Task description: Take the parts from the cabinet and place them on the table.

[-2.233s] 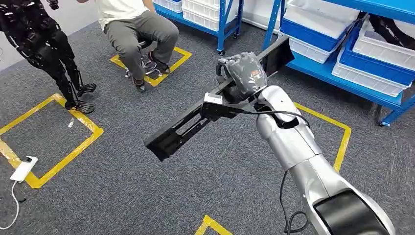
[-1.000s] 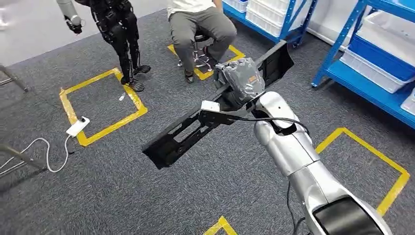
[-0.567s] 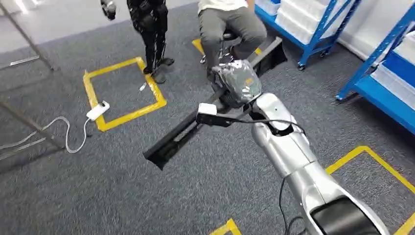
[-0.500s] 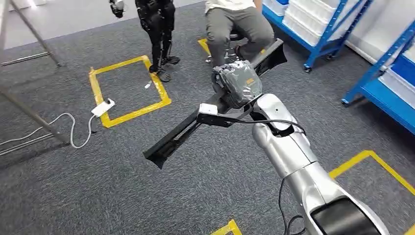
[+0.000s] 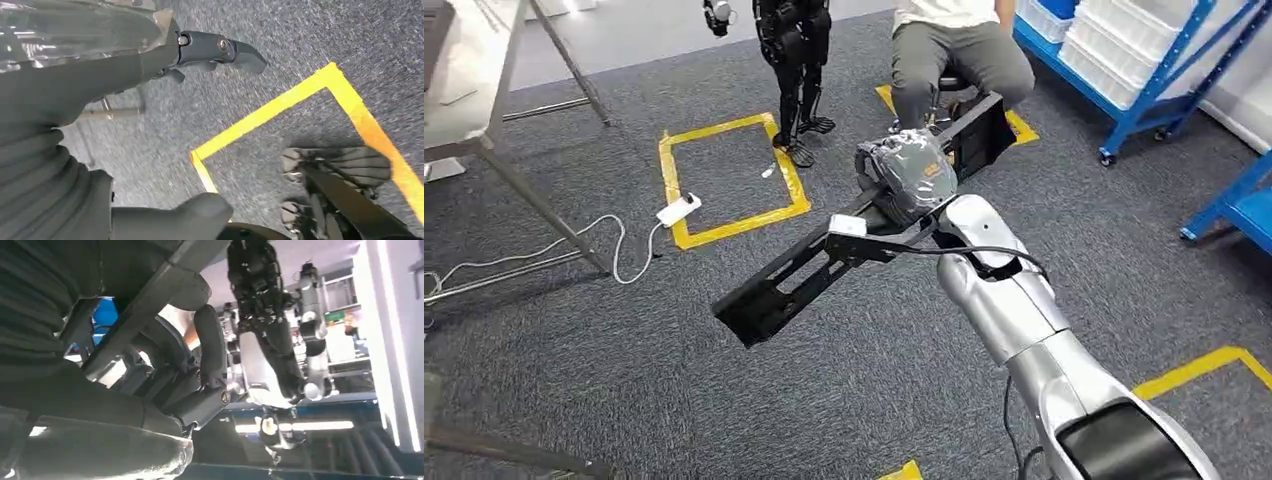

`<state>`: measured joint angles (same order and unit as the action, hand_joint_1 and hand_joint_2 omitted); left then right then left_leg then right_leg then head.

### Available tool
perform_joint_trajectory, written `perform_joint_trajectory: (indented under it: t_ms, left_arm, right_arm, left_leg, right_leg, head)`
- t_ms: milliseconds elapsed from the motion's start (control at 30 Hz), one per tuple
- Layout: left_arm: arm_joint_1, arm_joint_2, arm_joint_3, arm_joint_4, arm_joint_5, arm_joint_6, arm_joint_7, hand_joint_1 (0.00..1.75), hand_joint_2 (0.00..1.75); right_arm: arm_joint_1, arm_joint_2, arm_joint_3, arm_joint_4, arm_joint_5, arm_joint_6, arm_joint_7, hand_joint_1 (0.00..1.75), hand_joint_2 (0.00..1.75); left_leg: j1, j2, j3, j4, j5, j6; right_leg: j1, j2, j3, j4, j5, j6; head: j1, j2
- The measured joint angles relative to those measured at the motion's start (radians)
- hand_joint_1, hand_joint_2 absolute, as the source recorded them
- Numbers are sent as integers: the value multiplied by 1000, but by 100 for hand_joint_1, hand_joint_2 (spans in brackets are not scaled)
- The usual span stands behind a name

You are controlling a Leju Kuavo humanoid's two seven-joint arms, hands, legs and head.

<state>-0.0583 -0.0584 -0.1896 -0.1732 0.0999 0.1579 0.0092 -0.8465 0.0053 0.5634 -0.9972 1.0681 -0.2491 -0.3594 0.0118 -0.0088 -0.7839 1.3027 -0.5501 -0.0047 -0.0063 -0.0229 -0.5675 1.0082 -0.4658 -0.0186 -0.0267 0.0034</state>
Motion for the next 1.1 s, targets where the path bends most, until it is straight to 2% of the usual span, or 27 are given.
perform_joint_trajectory:
  t_ms: [33, 67, 133, 167, 200, 233, 333, 367, 400, 433, 500, 533, 567, 600, 633, 667, 700, 767, 833, 867, 900, 933, 967, 1000, 1033, 1067, 1100]
  left_arm:
    - [1, -1, 0, 0, -2, 0, 0, 0, 175]
    - [1, -1, 0, 0, -3, 0, 0, 0, 175]
    - [2, 0, 0, 0, -3, 2, 0, 0, 175]
    - [1, 0, 0, 0, -3, 3, 0, 0, 175]
    - [-2, 0, 0, 0, -3, 3, 0, 0, 175]
    - [-3, 0, 0, 0, -3, 3, 0, 0, 175]
    - [-3, 0, 0, 0, -3, 3, 1, 0, 175]
    - [-3, -2, 0, 0, -4, 3, 1, 0, 175]
    - [-2, -2, 0, 0, -6, 3, 1, 0, 175]
    - [-3, -1, 0, 0, -7, 3, 1, 0, 175]
    - [-6, 0, 0, 0, -11, 3, 1, 0, 175]
    - [-6, 0, 0, 0, -15, 3, 0, 0, 175]
    - [-5, 0, 0, 0, -16, 3, -1, 0, 175]
    - [-5, 0, 0, 0, -16, 4, -3, 0, 175]
    - [-4, 0, 0, 0, -18, 4, -4, 0, 175]
    - [-4, 0, 0, 0, -18, 5, -5, 0, 175]
    - [-4, 1, 0, 0, -19, 6, -7, 0, 175]
    - [-4, 3, 0, 0, -20, 8, -9, 0, 175]
    - [1, 4, 0, 0, -21, 9, -11, 0, 175]
    - [3, 5, 0, 0, -21, 9, -11, 0, 175]
    - [4, 3, 0, 0, -22, 8, -11, 0, 175]
    - [3, 3, 0, 0, -24, 9, -12, 0, 175]
    - [1, 4, 0, 0, -24, 9, -12, 0, 175]
    - [0, 4, 0, 0, -24, 9, -13, 0, 175]
    - [0, 4, 0, 0, -27, 9, -16, 0, 175]
    - [0, 4, -1, 0, -28, 9, -19, 0, 175]
    - [0, 4, -1, 0, -29, 9, -20, 0, 175]
  right_arm:
    - [1, 0, 1, 5, 0, -3, -1, 171, 175]
    - [1, 0, 1, 8, 0, -6, -2, 171, 175]
    - [-1, 0, 1, 13, 0, -12, -5, 171, 175]
    - [-4, 0, 1, 14, -1, -14, -7, 171, 175]
    - [-7, 0, 1, 16, -2, -16, -7, 171, 175]
    - [-11, -1, 0, 19, -3, -19, -8, 171, 175]
    - [-11, 3, 2, 24, -2, -24, -8, 171, 175]
    - [-11, 3, 1, 24, -2, -24, -8, 171, 175]
    - [-12, 3, 1, 24, -2, -24, -7, 171, 175]
    - [-12, 1, 0, 24, -2, -26, -7, 171, 175]
    - [-3, -7, -1, 27, -2, -26, -5, 171, 175]
    - [4, -8, -1, 29, 0, -26, -4, 171, 175]
    - [10, -11, -1, 29, 2, -26, -2, 171, 175]
    - [12, -13, -2, 29, 5, -26, 0, 171, 175]
    - [11, -14, -2, 28, 7, -26, 1, 171, 175]
    - [10, -14, -5, 25, 10, -26, 2, 171, 175]
    - [10, -15, -7, 24, 12, -26, 2, 171, 175]
    - [13, -14, -8, 22, 17, -26, 2, 171, 175]
    - [14, -13, -10, 21, 19, -26, 3, 171, 175]
    - [14, -11, -10, 19, 20, -26, 5, 171, 175]
    - [13, -10, -10, 14, 22, -26, 5, 171, 175]
    - [12, -9, -10, 12, 21, -26, 5, 171, 175]
    - [12, -9, -10, 11, 21, -26, 5, 171, 175]
    - [13, -10, -10, 11, 22, -26, 5, 171, 175]
    - [15, -12, -10, 11, 22, -26, 6, 171, 175]
    - [17, -13, -11, 11, 23, -26, 6, 171, 175]
    - [17, -14, -11, 11, 25, -26, 8, 171, 175]
  left_leg:
    - [1, 2, -16, 29, 0, -2]
    - [2, 3, -5, 5, 24, -2]
    - [1, 21, 80, -155, 102, 3]
    - [-1, 63, 139, -253, 136, 9]
    - [-12, 90, 154, -285, 124, 9]
    - [-11, 70, 150, -285, 131, 19]
    - [-14, 40, 146, -292, 135, 31]
    - [-3, 32, 156, -303, 143, 40]
    - [-5, 22, 157, -306, 145, 45]
    - [-3, 16, 156, -305, 146, 50]
    - [-3, -11, 156, -305, 146, 50]
    - [-3, -26, 156, -305, 147, 50]
    - [-3, -39, 156, -305, 147, 50]
    - [-2, -51, 156, -304, 147, 49]
    - [-1, -64, 156, -301, 148, 47]
    - [0, -74, 155, -296, 146, 43]
    - [-1, -83, 150, -290, 143, 35]
    - [-5, -95, 143, -288, 145, 24]
    - [0, -106, 139, -290, 150, 16]
    - [6, -105, 135, -285, 144, 12]
    - [0, -64, 127, -262, 125, 9]
    - [0, -29, 103, -209, 90, 5]
    - [0, -9, 68, -133, 51, 2]
    - [0, 0, 27, -49, 15, 1]
    - [0, 2, -2, 11, -2, 1]
    - [0, 2, -9, 24, 1, 3]
    - [0, 3, 10, -12, 28, 7]
  right_leg:
    - [1, -11, 0, 0, -1, -1]
    - [2, -21, 1, 0, -1, -2]
    - [3, -38, 3, 0, -3, -2]
    - [6, -47, 5, 0, -6, 0]
    - [16, -53, 3, 2, -10, 5]
    - [20, -62, 2, 2, -11, 8]
    - [22, -90, 8, -2, -15, 17]
    - [23, -76, -4, 9, -25, 24]
    - [16, -34, -13, 44, -46, 21]
    - [13, -4, -44, 111, -76, 14]
    - [6, 16, -126, 277, -135, 10]
    - [5, 17, -153, 328, -145, 16]
    - [3, 17, -155, 323, -136, 23]
    - [2, 18, -134, 273, -111, 33]
    - [-4, 22, -90, 179, -70, 45]
    - [-13, 41, -38, 73, -28, 58]
    - [-22, 77, -21, 23, -17, 61]
    - [-14, 58, -13, 24, -9, 43]
    - [-8, 48, -14, 24, -6, 35]
    - [-20, 38, -13, 20, -1, 27]
    - [-16, 34, -12, 20, -2, 23]
    - [-13, 28, -13, 20, -1, 12]
    - [-8, 19, -12, 20, -3, 10]
    - [-4, 9, -13, 20, -4, 7]
    - [0, -3, -13, 21, -5, 6]
    - [3, -14, -13, 21, -6, 4]
    - [6, -24, -12, 21, -7, 3]
  head:
    - [0, 0]
    - [1, 0]
    - [0, 0]
    - [-2, 0]
    - [0, 0]
    - [3, 0]
    - [3, 0]
    - [5, 0]
    - [5, 0]
    - [6, 0]
    - [10, 0]
    - [10, 0]
    - [10, 0]
    - [11, 0]
    - [9, 0]
    - [10, 0]
    - [11, 0]
    - [7, 0]
    - [7, 0]
    - [6, 0]
    - [4, 0]
    - [-3, 0]
    - [-4, 0]
    - [-3, 0]
    - [-4, 0]
    - [-4, 0]
    - [-4, 0]
